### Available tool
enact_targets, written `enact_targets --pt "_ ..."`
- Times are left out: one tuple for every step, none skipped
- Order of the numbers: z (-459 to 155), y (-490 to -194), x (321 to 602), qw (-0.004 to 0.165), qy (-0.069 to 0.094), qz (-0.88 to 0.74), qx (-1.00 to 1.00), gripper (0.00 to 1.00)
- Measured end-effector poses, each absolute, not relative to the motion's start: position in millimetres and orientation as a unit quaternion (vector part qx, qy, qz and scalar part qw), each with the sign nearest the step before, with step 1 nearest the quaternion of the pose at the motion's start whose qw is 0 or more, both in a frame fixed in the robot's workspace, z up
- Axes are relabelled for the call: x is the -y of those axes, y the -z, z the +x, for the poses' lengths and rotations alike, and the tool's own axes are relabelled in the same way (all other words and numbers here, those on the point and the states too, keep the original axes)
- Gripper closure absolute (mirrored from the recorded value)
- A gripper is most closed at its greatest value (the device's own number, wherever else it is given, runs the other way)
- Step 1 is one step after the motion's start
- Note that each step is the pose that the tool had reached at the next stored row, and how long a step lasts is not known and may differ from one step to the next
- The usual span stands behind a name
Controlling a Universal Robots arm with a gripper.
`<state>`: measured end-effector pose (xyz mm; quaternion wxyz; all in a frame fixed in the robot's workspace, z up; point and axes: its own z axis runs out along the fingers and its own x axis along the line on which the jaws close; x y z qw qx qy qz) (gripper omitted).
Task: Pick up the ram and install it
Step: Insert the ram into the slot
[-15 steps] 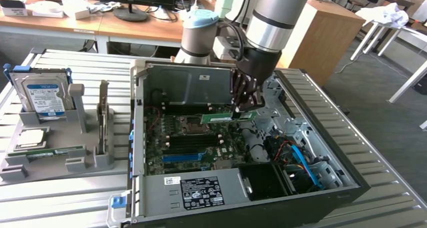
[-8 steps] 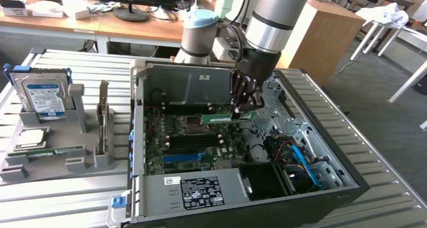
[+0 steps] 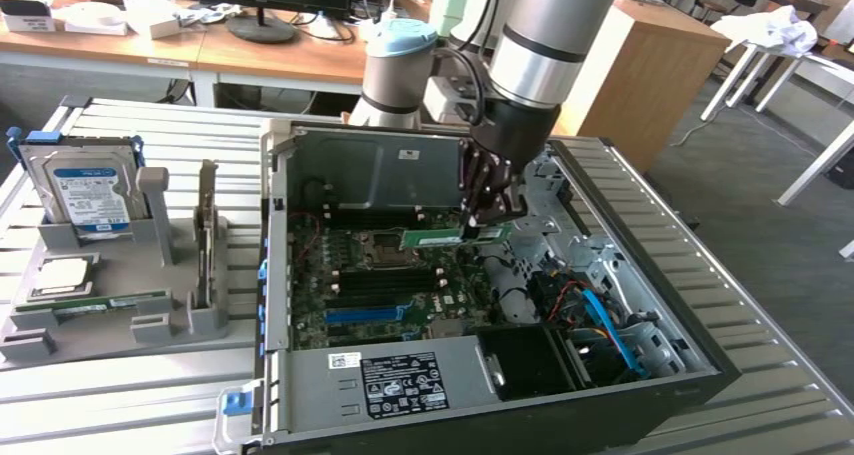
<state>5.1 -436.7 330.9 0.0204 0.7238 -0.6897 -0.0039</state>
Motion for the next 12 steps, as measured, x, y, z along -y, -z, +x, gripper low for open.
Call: enact_targets --pt "5.0 -330.6 436.7 0.020 0.004 0.724 0.690 0.87" --pt "5.0 -330.4 436.7 0.020 0.004 0.724 0.690 0.87" --pt "4.9 -330.1 436.7 0.020 0.004 0.724 0.690 0.87" --pt "4.9 -329.7 436.7 0.020 0.004 0.724 0.690 0.87" --pt "4.8 -329.4 436.7 0.020 0.004 0.724 0.690 0.87" --pt "4.8 -329.1 436.7 0.020 0.004 0.724 0.690 0.87" --pt "4.7 -328.7 436.7 0.020 0.004 0.724 0.690 0.87" --pt "4.7 -328.4 436.7 0.020 0.004 0.724 0.690 0.87" --pt "4.7 -328.1 436.7 0.020 0.004 0.724 0.690 0.87" --pt "4.6 -327.7 436.7 0.020 0.004 0.724 0.690 0.87" --pt "4.5 -327.3 436.7 0.020 0.004 0.724 0.690 0.87" --pt "4.4 -327.0 436.7 0.020 0.004 0.724 0.690 0.87"
